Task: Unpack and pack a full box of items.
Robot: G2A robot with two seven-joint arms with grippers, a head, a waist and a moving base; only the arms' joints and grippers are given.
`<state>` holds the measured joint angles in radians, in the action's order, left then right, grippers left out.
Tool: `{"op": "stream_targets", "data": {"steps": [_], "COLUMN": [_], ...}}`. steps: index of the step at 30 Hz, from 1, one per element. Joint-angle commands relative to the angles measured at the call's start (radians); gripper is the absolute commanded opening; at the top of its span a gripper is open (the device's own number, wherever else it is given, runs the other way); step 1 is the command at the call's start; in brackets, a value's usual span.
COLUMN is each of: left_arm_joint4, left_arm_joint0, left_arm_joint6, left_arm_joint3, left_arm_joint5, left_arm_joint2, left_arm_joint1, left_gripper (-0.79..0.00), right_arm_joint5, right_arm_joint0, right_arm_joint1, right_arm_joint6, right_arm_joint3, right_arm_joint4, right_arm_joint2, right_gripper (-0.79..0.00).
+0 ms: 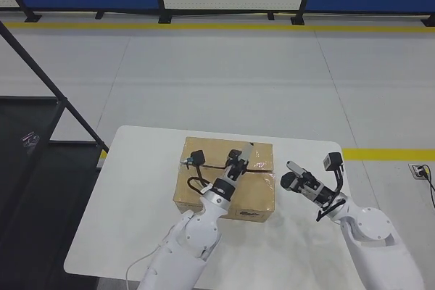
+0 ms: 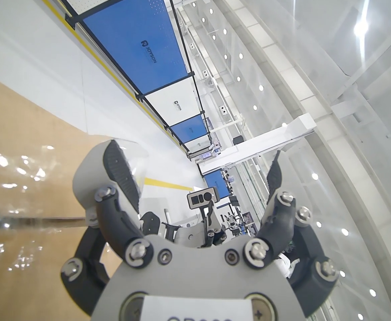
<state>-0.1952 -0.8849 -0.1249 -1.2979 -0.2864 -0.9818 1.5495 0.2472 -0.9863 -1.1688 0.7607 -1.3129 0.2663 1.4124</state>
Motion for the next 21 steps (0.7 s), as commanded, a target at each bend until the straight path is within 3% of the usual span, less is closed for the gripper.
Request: {"op": "stream_targets", "data": {"steps": [1,21], "left_arm_joint4": [-0.006,-0.04], "left_arm_joint0": [0.002,0.023], "left_arm_joint6": [0.001,0.007], "left_arm_joint3": [0.007,0.059], "left_arm_joint5": [-0.001,-0.005], "left_arm_joint2": [0.003,0.04], "left_arm_joint1": [0.003,0.036], "left_gripper": [0.0,0.0], "right_arm_joint5": [0.003,0.022], "right_arm_joint0": [0.002,-0.001], "right_arm_joint1": [0.0,0.007], "right_arm_joint6": [0.0,-0.003], "right_arm_joint3": [0.003,0.02], "right_arm_joint4": [0.001,0.021], "right_arm_joint2": [-0.001,0.001], "right_gripper": [0.0,0.0]}}
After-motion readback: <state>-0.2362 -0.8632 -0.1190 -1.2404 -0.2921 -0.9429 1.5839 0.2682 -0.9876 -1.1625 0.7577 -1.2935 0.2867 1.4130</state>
